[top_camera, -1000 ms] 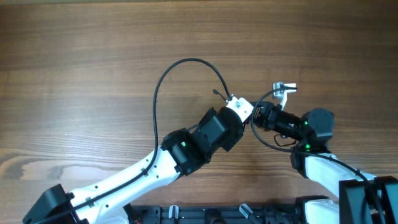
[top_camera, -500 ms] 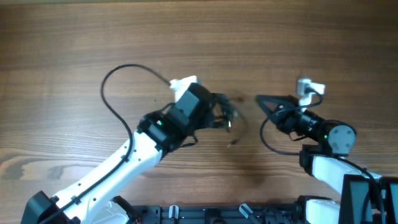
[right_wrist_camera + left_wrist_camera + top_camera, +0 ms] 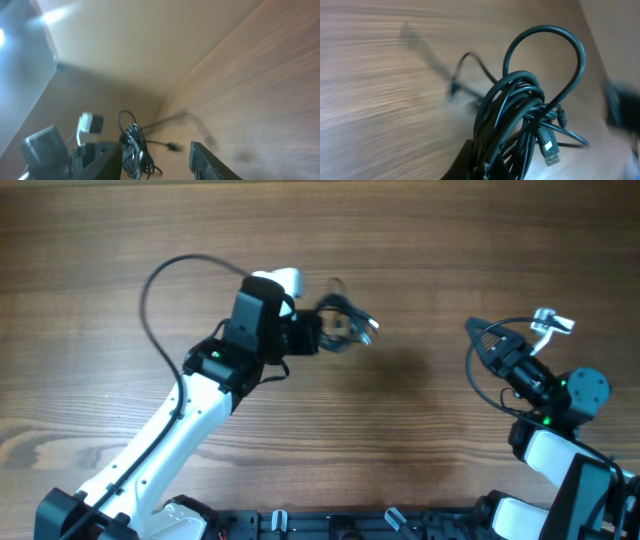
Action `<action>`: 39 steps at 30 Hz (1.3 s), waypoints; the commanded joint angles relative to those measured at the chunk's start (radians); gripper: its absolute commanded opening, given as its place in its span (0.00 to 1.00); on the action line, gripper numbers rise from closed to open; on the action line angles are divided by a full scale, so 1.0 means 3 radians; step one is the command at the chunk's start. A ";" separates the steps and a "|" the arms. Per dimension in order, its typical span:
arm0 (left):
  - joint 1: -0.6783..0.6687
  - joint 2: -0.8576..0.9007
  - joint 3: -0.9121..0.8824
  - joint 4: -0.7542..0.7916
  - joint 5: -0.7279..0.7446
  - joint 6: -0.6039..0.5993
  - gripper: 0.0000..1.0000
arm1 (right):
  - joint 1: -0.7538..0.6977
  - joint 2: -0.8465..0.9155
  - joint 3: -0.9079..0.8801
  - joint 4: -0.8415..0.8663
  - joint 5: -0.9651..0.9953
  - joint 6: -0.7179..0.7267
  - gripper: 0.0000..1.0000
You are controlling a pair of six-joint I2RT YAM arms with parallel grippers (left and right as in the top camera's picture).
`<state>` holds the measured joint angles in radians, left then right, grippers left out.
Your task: Untangle cables
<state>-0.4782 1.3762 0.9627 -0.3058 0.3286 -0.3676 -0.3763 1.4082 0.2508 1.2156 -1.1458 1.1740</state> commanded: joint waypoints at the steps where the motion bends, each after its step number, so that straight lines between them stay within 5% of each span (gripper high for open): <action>1: -0.0163 -0.0005 0.0020 -0.0014 0.0690 0.1261 0.04 | 0.0179 -0.0013 0.0020 0.0008 -0.0381 -0.0371 0.52; 4: -0.0164 -0.0005 0.0020 0.0053 0.1277 0.1319 0.04 | 0.0312 -0.0013 0.0020 0.0003 -0.0455 -0.0949 0.58; 8: 0.0001 -0.0005 0.0020 0.0039 0.2191 0.1550 0.04 | 0.0403 -0.0013 0.0020 0.0009 -0.0453 -0.0950 0.60; 16: 0.0057 -0.0004 0.0020 -0.0037 0.2831 0.1652 0.04 | 0.0902 -0.0013 0.0022 0.0537 -0.0436 -0.0924 0.61; 24: 0.0057 -0.0004 0.0020 -0.0154 0.2843 0.1652 0.04 | 0.0991 -0.0023 0.0027 0.1467 -0.0495 -0.0215 0.64; 35: 0.0024 0.0010 0.0020 -0.0155 0.2513 0.1499 0.04 | 0.1156 -0.0024 0.0043 0.1466 -0.0328 -0.0216 0.66; 39: 0.0144 0.0039 0.0020 -0.0141 0.2191 0.1372 0.04 | 0.1189 -0.0022 0.0312 0.1052 0.0495 -0.0615 0.82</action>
<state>-0.4629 1.3773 0.9623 -0.3553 1.0454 0.0761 -0.0238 1.4033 0.2588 1.5757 -1.1702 1.0889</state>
